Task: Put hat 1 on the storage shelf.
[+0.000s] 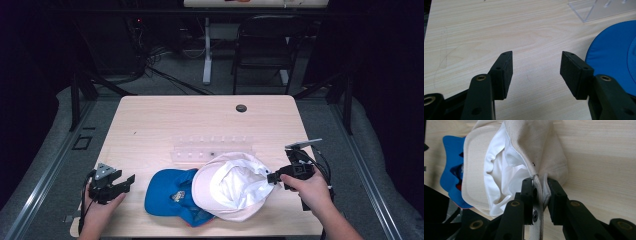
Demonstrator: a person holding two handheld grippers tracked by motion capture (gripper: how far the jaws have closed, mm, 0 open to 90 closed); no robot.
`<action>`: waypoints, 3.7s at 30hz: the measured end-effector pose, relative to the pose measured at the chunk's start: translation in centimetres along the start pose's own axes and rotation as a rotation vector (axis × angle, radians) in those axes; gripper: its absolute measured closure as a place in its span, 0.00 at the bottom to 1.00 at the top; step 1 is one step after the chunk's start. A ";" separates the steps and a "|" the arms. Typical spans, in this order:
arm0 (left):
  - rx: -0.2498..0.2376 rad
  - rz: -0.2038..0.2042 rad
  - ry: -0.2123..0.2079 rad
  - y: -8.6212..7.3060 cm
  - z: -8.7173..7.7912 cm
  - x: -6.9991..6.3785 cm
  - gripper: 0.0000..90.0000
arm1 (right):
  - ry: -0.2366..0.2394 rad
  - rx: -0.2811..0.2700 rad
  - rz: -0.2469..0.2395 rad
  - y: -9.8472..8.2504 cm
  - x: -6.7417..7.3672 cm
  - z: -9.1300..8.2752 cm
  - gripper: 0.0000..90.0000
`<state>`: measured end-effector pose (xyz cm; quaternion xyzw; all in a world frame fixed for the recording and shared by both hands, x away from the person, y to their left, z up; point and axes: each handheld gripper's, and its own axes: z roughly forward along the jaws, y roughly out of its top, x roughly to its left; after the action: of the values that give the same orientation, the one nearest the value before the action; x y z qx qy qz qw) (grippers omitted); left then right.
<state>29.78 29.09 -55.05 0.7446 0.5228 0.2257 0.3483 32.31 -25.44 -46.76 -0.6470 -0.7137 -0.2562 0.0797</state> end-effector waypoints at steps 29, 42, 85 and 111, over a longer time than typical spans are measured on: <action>0.003 -0.001 -0.004 0.0 0.1 0.1 0.49 | -0.144 0.060 -0.027 2.9 6.2 -3.2 0.90; 0.011 0.004 -0.010 0.0 0.1 0.1 0.49 | -0.073 0.069 -0.063 3.8 9.8 -5.2 0.90; -0.011 0.018 -0.016 0.0 0.1 -0.1 0.50 | 0.427 0.054 0.122 4.2 10.3 -5.1 0.90; -0.020 -0.038 -0.052 0.0 -0.1 0.0 0.54 | 0.552 -0.033 0.163 5.7 11.8 -8.1 0.91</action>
<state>29.70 29.07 -54.94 0.7365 0.5256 0.2049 0.3733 34.24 -18.62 -33.11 -0.6091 -0.6064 -0.4270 0.2810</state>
